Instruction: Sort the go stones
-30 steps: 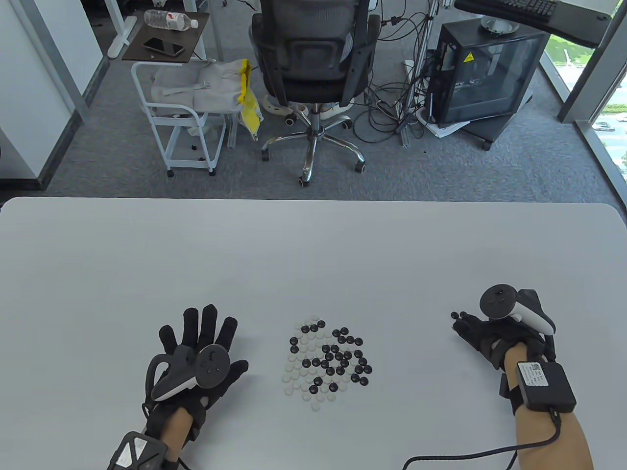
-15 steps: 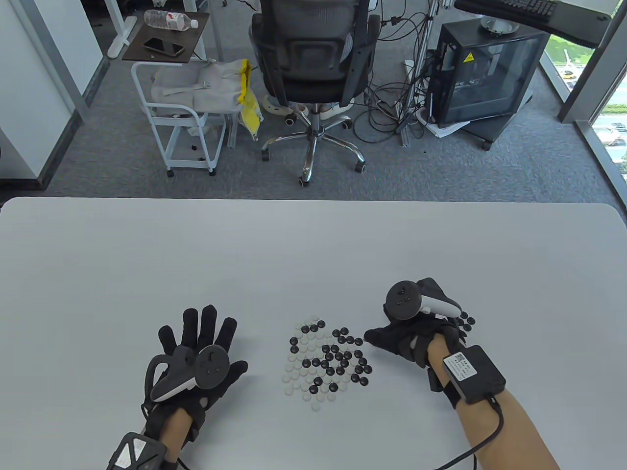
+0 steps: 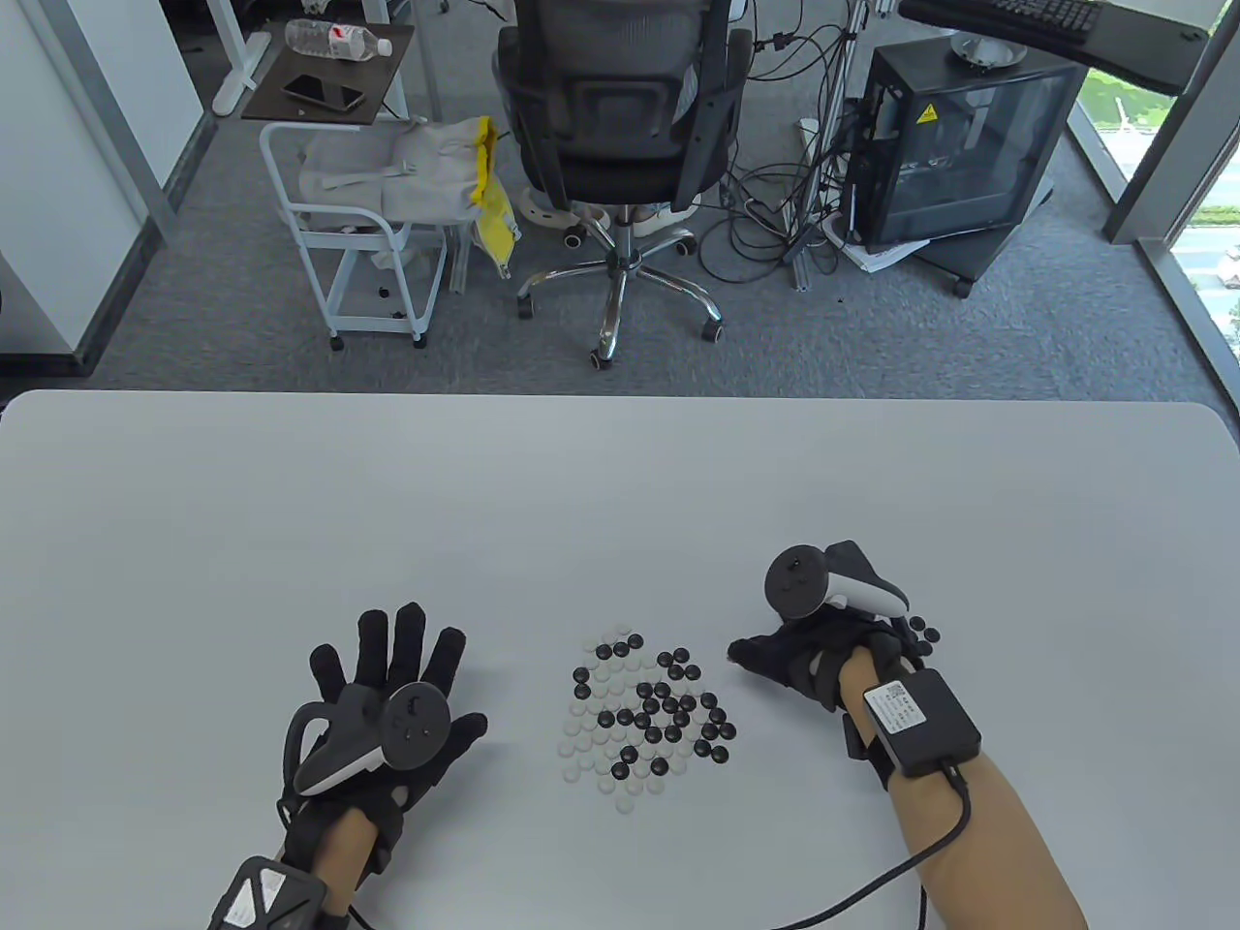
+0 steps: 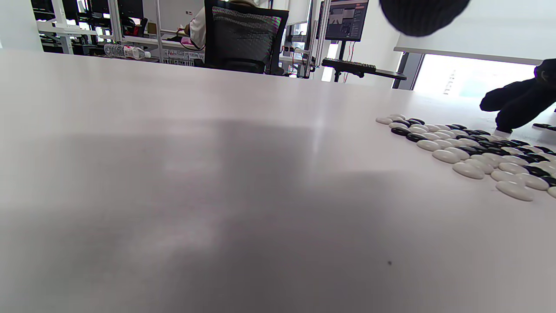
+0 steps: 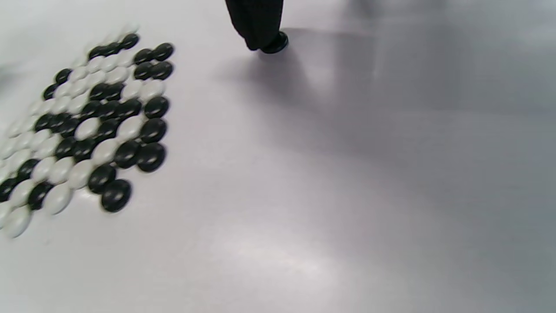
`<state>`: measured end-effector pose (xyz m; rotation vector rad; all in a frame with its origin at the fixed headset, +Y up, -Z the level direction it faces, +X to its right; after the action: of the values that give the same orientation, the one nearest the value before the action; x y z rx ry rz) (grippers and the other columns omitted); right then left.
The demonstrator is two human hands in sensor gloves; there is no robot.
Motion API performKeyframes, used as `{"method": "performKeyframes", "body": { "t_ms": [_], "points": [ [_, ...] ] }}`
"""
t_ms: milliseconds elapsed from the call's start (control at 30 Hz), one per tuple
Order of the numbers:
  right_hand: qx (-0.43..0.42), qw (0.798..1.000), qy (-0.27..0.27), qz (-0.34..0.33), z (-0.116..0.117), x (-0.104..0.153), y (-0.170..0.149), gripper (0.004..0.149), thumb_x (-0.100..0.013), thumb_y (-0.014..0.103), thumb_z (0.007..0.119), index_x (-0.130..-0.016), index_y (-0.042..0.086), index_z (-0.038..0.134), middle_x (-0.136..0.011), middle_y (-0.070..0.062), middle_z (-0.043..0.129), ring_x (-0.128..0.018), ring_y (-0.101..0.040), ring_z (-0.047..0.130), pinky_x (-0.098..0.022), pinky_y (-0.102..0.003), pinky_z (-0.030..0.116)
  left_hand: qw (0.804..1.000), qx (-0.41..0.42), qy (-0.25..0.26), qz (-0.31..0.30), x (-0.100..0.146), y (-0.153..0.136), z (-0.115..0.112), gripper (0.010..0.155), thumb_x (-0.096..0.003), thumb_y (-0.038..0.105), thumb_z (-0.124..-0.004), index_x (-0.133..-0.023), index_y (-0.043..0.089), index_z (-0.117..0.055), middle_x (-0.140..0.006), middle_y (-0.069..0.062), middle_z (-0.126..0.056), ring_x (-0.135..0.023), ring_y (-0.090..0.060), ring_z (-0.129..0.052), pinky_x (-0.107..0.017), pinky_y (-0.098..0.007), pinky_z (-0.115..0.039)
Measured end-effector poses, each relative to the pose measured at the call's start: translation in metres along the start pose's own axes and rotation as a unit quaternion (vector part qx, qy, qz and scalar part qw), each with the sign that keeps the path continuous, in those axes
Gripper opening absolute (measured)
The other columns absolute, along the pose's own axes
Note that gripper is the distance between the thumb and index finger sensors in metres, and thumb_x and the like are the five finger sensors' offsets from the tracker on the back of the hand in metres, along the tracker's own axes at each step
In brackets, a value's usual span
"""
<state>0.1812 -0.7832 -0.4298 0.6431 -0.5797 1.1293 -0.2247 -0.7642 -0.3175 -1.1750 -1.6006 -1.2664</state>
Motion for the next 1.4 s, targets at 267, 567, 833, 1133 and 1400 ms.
{"method": "performKeyframes", "body": {
  "t_ms": [267,567,833,1133,1400],
  "points": [
    [-0.047,0.992,-0.038,0.108,-0.015,0.022,-0.072,0.068,-0.062,0.051,0.05,-0.111,0.007,0.069,-0.116,-0.041,0.016,-0.095,-0.068,0.0,-0.056,-0.093,0.015,1.0,-0.003,0.0,-0.002,0.0,0.001,0.0,0.086,-0.0583,0.063,-0.054,-0.12,0.018,-0.014,-0.118,-0.024,0.011,-0.101,-0.057,0.012,-0.053,-0.085,0.001],
    [-0.06,0.986,-0.05,0.149,-0.016,0.035,-0.1,0.069,-0.062,0.051,0.05,-0.111,0.006,0.069,-0.116,-0.041,0.016,-0.095,-0.068,0.001,-0.057,-0.093,0.015,1.0,-0.005,-0.004,0.0,-0.001,0.001,-0.001,0.086,-0.0584,0.062,-0.054,-0.12,0.018,-0.014,-0.118,-0.024,0.011,-0.101,-0.057,0.012,-0.053,-0.085,0.001],
    [-0.056,0.987,-0.068,0.136,-0.022,0.039,-0.093,0.07,-0.062,0.051,0.049,-0.111,0.005,0.069,-0.115,-0.042,0.015,-0.095,-0.068,0.0,-0.055,-0.093,0.014,1.0,-0.004,-0.003,0.0,-0.002,0.001,-0.001,0.086,-0.0584,0.062,-0.053,-0.12,0.019,-0.014,-0.118,-0.023,0.011,-0.101,-0.057,0.012,-0.053,-0.085,0.001],
    [0.0,1.0,-0.013,-0.01,-0.015,0.023,0.0,0.069,-0.062,0.051,0.05,-0.11,0.006,0.073,-0.116,-0.041,0.015,-0.095,-0.068,0.001,-0.057,-0.093,0.016,1.0,-0.004,-0.005,0.001,-0.002,0.001,-0.001,0.086,-0.0583,0.062,-0.054,-0.12,0.019,-0.014,-0.118,-0.023,0.011,-0.101,-0.056,0.012,-0.053,-0.085,0.001],
    [0.025,0.995,0.018,-0.099,0.005,0.003,0.066,0.068,-0.062,0.051,0.05,-0.111,0.008,0.07,-0.116,-0.04,0.015,-0.095,-0.068,0.001,-0.057,-0.093,0.017,1.0,-0.002,-0.001,0.0,-0.002,0.001,0.001,0.086,-0.0584,0.062,-0.054,-0.12,0.019,-0.014,-0.118,-0.023,0.011,-0.101,-0.057,0.012,-0.053,-0.085,0.001]
  ]
}}
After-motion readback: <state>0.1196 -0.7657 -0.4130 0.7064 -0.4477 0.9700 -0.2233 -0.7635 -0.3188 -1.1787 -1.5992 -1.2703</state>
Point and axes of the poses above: the tracker on the back of each hand, its own y axis roughly to the thumb side, its own x axis roughly from the fingertips to the wrist, z = x × y, the point moved 4 cm from there along -x, roughly from the wrist to the fingertips
